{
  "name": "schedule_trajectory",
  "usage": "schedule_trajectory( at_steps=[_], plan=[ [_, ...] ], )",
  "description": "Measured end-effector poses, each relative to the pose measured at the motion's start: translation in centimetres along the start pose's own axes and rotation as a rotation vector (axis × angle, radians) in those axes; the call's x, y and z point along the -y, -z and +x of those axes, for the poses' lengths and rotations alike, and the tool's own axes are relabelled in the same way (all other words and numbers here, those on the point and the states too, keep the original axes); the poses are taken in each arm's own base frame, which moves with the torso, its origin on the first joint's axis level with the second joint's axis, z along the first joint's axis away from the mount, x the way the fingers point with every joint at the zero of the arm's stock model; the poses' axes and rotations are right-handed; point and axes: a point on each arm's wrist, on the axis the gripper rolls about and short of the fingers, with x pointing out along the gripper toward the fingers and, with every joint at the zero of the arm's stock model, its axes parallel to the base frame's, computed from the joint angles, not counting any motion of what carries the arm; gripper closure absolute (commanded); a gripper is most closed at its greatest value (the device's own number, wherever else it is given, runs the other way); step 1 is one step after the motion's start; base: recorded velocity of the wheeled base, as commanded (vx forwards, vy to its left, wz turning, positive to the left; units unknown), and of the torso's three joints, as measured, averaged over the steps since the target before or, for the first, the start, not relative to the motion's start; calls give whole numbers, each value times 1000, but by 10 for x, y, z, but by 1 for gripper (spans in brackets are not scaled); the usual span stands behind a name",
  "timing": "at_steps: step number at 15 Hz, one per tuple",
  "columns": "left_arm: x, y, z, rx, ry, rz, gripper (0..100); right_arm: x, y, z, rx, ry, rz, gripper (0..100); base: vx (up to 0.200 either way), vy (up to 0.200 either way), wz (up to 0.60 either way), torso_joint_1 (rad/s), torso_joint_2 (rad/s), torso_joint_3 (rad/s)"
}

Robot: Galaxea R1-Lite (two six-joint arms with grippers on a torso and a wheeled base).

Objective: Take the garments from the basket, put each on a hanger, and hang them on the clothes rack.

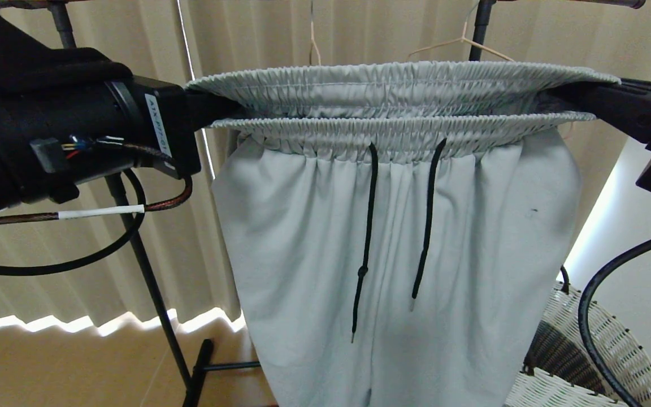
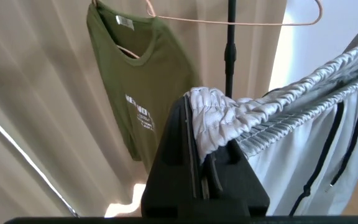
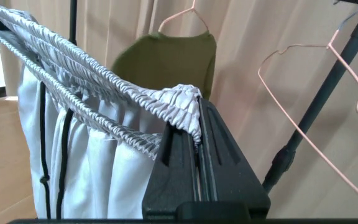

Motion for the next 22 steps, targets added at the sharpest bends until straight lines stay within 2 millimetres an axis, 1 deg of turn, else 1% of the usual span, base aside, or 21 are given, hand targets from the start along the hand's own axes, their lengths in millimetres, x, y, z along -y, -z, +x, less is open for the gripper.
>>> schedule_trajectory(
  at_steps=[3,7,8,11,13,16,18,22],
  plan=[
    [-2,-8,-3,33,-6,-3,100,0,-1,0,3,-2,0,100,0,0,0,0,0,0],
    [-2,-7,-5,29,-6,-2,100,0,2,0,-10,-4,1,100,0,0,0,0,0,0],
    [-2,-5,-5,25,-5,-2,100,0,3,0,-14,-5,2,0,0,0,0,0,0,0],
    [-2,-4,-6,20,-7,0,100,-1,5,-1,-23,-5,4,0,0,0,0,0,0,0],
    [-2,-4,-6,17,-25,7,100,-2,13,-2,-43,-8,7,0,0,0,0,0,0,0],
    [-7,-1,-5,-6,-143,56,100,-6,24,-6,-73,-34,15,0,0,0,0,0,0,0],
    [-10,0,-4,-26,-226,93,100,-10,25,-9,-66,-91,19,0,0,0,0,0,0,0],
    [-11,2,-2,-35,-238,108,100,-12,25,-12,-59,-145,23,0,0,0,0,0,0,0]
  ],
)
